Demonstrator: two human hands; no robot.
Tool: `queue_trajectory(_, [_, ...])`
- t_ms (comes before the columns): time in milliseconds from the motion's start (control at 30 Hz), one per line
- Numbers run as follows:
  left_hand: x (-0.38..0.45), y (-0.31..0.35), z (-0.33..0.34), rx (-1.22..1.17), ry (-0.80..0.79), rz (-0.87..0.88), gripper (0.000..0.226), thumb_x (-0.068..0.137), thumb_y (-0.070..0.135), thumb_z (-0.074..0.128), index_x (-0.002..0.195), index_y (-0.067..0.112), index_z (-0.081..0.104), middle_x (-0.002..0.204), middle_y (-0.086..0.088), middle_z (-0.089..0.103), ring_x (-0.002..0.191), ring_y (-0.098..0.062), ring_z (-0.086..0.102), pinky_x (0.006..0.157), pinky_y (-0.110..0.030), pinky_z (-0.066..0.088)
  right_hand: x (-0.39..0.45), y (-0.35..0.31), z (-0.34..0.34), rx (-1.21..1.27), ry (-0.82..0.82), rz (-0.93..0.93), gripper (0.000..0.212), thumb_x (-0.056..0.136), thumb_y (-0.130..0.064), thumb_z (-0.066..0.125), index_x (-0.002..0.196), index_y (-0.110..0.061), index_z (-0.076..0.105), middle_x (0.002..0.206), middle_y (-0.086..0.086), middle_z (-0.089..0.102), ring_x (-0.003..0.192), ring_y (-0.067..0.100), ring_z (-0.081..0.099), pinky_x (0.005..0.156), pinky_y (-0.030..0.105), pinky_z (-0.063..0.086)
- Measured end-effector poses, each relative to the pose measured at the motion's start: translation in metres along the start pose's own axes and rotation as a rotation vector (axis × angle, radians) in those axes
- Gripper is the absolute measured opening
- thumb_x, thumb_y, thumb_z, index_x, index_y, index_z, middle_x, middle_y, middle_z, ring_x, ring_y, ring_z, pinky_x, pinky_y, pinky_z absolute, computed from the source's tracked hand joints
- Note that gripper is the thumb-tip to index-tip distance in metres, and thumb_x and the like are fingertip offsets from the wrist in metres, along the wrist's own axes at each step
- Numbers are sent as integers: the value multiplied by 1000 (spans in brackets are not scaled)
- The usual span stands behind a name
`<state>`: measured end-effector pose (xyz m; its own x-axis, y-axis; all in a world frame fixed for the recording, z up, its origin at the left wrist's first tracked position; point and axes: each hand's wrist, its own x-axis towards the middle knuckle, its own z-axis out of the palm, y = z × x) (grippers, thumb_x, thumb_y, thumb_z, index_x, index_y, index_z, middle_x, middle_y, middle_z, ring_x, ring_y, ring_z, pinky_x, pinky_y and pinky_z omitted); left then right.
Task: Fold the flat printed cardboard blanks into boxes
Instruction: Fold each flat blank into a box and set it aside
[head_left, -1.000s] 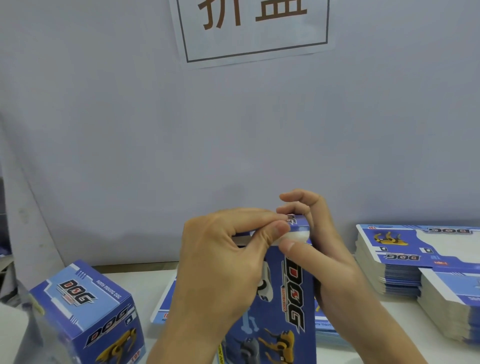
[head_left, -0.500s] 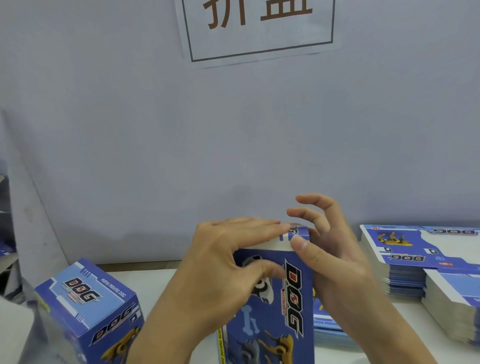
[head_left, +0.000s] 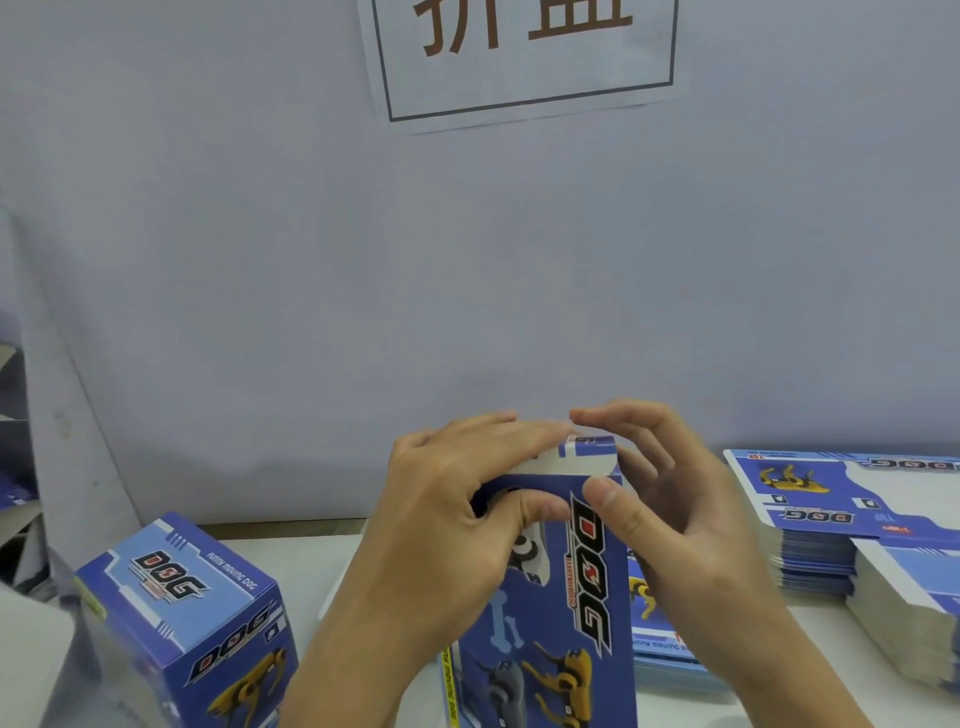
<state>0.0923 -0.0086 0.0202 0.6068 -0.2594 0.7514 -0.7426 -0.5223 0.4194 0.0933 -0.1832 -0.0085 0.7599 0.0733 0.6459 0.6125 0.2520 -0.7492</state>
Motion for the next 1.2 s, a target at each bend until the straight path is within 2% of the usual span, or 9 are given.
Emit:
queue_trajectory(67, [-1,2,2,-56,18,-30,44,81,39,71,122,48,58,118,31,62,119,-10,58,95,-46,52,1,0,-1,2,28,-7,38,82,-22,69,117,-13,58,109,9,69,101,31,70,74,37,60])
queue_trajectory(167, [0,7,6,-6,70,26,32,78,40,72,110,41,66,121,29,64,124,6,51,105,-53,41,2,-1,-3,12,60,3,31,86,-28,72,113,-17,61,110,9,67,100,33,69,72,39,60])
queue_trajectory(300, [0,8,12,9,102,55,36,77,37,73,112,38,62,130,23,61,131,4,47,110,-57,35,3,-6,-3,106,100,61,54,73,-56,79,105,-15,66,108,13,68,90,34,70,67,43,57])
queue_trajectory(467, [0,10,17,10,135,62,32,79,36,73,106,37,56,131,29,56,133,7,45,117,-55,27,5,-7,0,91,151,72,51,69,-57,80,97,-16,68,99,8,71,83,27,72,63,41,58])
queue_trajectory(733, [0,17,23,33,137,37,38,76,53,73,102,40,48,119,26,61,126,7,48,111,-58,30,3,-12,0,141,209,99,19,72,-34,81,76,-19,71,106,3,72,86,21,71,64,38,56])
queue_trajectory(867, [0,20,28,51,135,12,35,73,60,63,88,36,43,121,32,54,121,6,45,110,-54,25,3,-12,1,74,212,121,8,72,-27,75,69,-23,70,104,2,71,94,19,66,81,50,48])
queue_trajectory(1000, [0,17,30,32,154,-22,33,74,61,62,82,33,46,119,32,55,119,3,46,108,-46,25,3,-11,-1,168,167,158,9,73,-13,66,64,-16,65,105,8,68,94,16,68,75,36,55])
queue_trajectory(1100, [1,17,30,22,178,-34,33,73,60,63,81,32,47,118,30,55,117,1,48,103,-34,23,3,-11,-2,172,161,168,11,71,-11,66,61,-14,63,106,7,69,97,19,68,74,37,59])
queue_trajectory(1200, [1,18,33,24,208,-31,33,72,58,65,80,33,46,112,27,57,110,2,49,105,-45,27,4,-9,-2,132,177,149,14,70,-9,65,58,-15,61,107,5,70,104,22,68,77,38,58])
